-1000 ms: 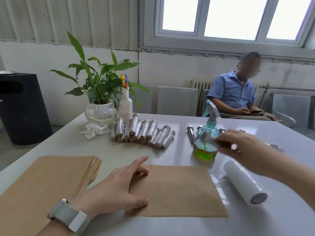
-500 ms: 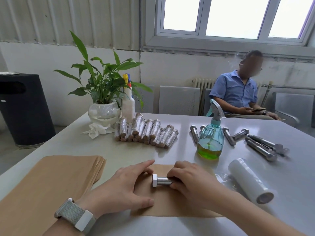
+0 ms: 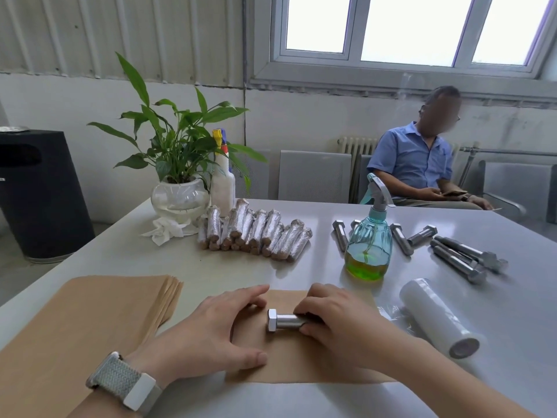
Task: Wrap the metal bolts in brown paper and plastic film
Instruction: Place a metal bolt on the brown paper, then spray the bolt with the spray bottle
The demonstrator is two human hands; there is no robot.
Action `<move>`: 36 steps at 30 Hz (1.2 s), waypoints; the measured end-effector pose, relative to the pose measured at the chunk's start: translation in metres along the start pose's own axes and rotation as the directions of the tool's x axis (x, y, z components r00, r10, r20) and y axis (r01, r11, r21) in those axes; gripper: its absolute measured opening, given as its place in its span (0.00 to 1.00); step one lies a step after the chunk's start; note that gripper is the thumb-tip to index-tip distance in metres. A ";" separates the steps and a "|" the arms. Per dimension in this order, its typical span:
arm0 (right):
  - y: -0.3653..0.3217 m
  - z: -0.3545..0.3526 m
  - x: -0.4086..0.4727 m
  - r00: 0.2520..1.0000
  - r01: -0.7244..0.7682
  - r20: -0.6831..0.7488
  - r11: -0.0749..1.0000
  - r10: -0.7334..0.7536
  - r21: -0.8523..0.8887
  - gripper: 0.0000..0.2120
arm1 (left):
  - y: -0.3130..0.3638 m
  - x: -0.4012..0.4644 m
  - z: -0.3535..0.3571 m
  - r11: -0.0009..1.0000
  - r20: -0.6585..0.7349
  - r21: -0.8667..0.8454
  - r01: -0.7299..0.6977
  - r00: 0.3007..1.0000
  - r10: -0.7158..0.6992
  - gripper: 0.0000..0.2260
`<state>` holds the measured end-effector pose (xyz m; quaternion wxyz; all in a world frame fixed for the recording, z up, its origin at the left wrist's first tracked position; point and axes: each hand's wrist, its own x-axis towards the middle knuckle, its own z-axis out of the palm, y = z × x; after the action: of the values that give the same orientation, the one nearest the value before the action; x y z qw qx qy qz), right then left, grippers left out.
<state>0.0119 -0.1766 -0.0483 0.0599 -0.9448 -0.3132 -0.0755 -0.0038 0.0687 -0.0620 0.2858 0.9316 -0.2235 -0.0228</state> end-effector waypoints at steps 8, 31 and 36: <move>0.062 -0.069 0.000 0.749 -0.291 -0.330 0.733 0.574 0.615 0.14 | 0.001 -0.002 -0.003 0.997 -0.154 -0.070 -0.022 0.988 0.011 0.30; 0.098 -0.087 0.072 0.796 -0.171 -0.205 0.537 0.569 0.826 0.18 | 0.008 0.003 -0.005 0.994 -0.384 -0.052 -0.093 0.921 0.066 0.04; 0.065 -0.134 0.051 0.914 -0.231 -0.129 0.755 0.384 0.614 0.14 | 0.007 0.002 -0.009 0.995 -0.470 -0.094 0.014 0.881 -0.057 0.05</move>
<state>0.0773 -0.2197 0.0882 0.3984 -0.9012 -0.1502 -0.0811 -0.0035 0.0674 -0.0508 0.3717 0.8996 -0.1290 0.1897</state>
